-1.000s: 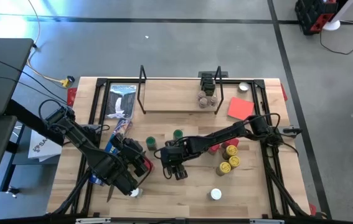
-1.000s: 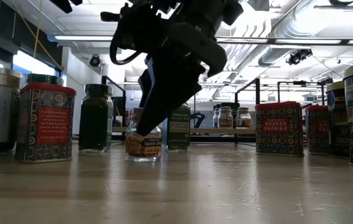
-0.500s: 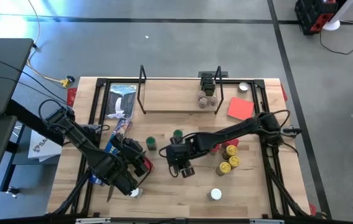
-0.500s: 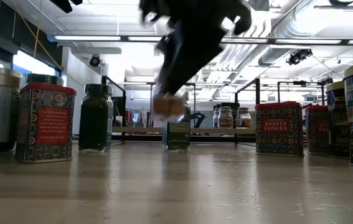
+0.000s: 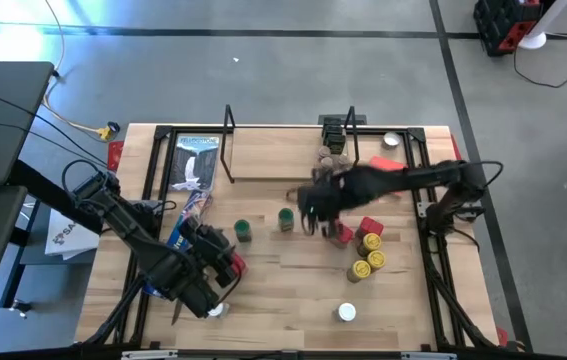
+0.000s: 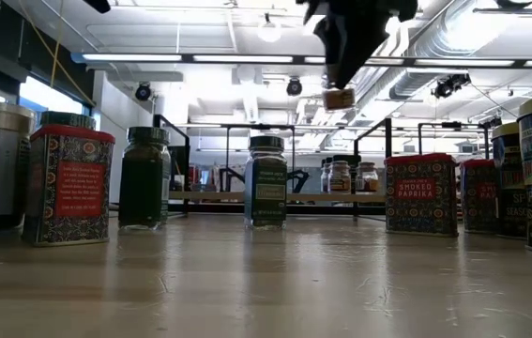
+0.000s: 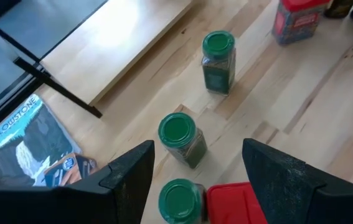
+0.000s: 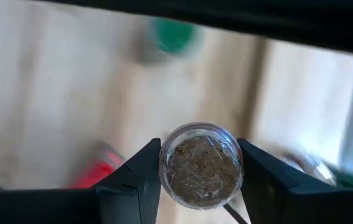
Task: Shelf spices
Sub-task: Put the transparent seasoning bottle on the shelf, then put the green seasoning bottle on the shelf
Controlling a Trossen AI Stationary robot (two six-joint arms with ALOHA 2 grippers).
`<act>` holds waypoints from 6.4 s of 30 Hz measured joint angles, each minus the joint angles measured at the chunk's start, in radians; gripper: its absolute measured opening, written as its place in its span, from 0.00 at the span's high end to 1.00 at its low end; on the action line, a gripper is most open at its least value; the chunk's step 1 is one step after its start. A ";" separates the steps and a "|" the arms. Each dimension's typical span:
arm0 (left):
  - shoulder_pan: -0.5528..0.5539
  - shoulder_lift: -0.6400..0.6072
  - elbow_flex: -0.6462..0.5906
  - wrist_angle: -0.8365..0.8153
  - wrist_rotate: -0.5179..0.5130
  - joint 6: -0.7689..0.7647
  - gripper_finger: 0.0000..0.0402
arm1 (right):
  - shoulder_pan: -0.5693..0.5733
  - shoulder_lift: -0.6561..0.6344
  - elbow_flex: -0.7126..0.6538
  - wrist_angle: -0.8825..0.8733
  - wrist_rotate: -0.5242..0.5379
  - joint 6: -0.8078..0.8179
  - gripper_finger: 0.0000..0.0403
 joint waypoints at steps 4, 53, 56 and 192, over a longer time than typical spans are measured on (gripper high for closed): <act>-0.012 0.000 0.000 0.017 -0.020 0.000 0.40 | -0.104 -0.068 -0.068 0.015 -0.009 -0.032 0.60; -0.007 0.000 0.000 0.046 -0.039 0.000 0.40 | -0.491 -0.180 -0.542 0.527 -0.153 -0.183 0.55; -0.007 0.000 0.000 0.046 -0.038 0.000 0.40 | -0.499 -0.180 -0.542 0.527 -0.162 -0.183 0.55; 0.578 0.039 -0.608 1.578 0.378 1.022 0.25 | 0.789 -0.520 -0.639 0.294 0.712 0.926 0.41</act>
